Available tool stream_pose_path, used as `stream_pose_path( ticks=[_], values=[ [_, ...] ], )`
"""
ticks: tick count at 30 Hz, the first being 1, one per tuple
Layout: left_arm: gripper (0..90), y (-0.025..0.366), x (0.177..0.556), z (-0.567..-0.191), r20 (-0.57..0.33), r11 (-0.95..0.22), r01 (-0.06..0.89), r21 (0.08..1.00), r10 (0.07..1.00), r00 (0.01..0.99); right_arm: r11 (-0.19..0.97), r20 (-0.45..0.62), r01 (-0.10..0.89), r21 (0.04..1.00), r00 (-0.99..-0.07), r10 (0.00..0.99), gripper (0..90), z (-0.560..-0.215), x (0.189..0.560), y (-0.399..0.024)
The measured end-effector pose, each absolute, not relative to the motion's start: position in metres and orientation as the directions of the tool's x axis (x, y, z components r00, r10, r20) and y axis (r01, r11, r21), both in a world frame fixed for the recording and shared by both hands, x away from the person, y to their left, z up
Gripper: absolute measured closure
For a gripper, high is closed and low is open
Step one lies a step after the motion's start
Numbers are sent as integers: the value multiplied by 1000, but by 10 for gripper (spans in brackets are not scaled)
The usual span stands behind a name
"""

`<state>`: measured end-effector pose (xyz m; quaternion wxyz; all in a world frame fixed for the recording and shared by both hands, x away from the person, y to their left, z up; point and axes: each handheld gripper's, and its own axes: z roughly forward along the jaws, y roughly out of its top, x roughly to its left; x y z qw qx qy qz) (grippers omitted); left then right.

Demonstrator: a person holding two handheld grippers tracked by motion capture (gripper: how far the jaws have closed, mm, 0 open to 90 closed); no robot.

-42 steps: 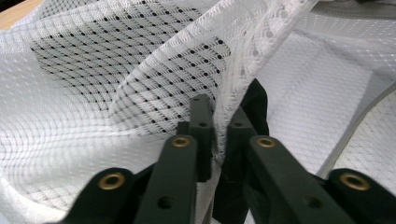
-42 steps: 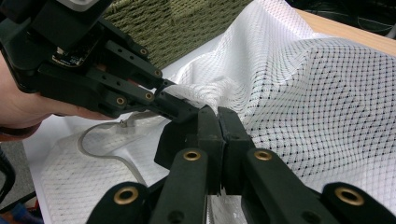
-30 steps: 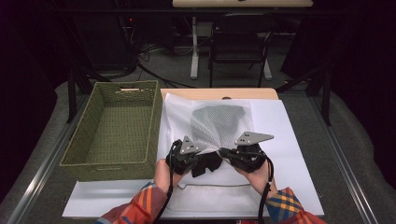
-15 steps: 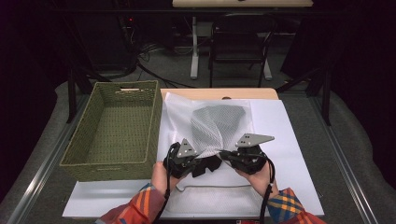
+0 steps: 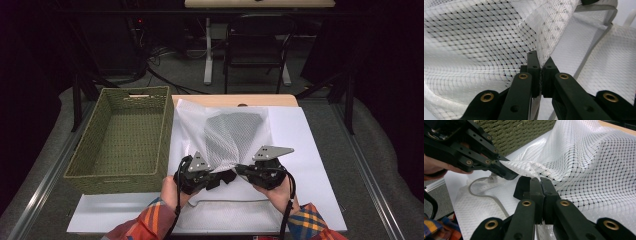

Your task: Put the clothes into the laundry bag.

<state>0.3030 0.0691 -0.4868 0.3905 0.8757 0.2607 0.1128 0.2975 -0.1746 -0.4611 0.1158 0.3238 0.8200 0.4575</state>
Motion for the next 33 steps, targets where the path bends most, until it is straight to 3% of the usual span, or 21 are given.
stream_pose_path(
  ticks=[24, 28, 33],
  values=[
    [878, 69, 293, -493, -11, -609, 362, 705, 501, 865, 410, 127, 461, 787, -771, 624, 893, -473, 291, -176],
    [798, 69, 294, -496, -13, -616, 356, 703, 489, 872, 419, 129, 466, 779, -774, 620, 893, -476, 289, -175],
    [869, 65, 291, -500, -11, -638, 343, 690, 464, 886, 424, 136, 479, 769, -771, 622, 892, -479, 287, -177]
  ],
)
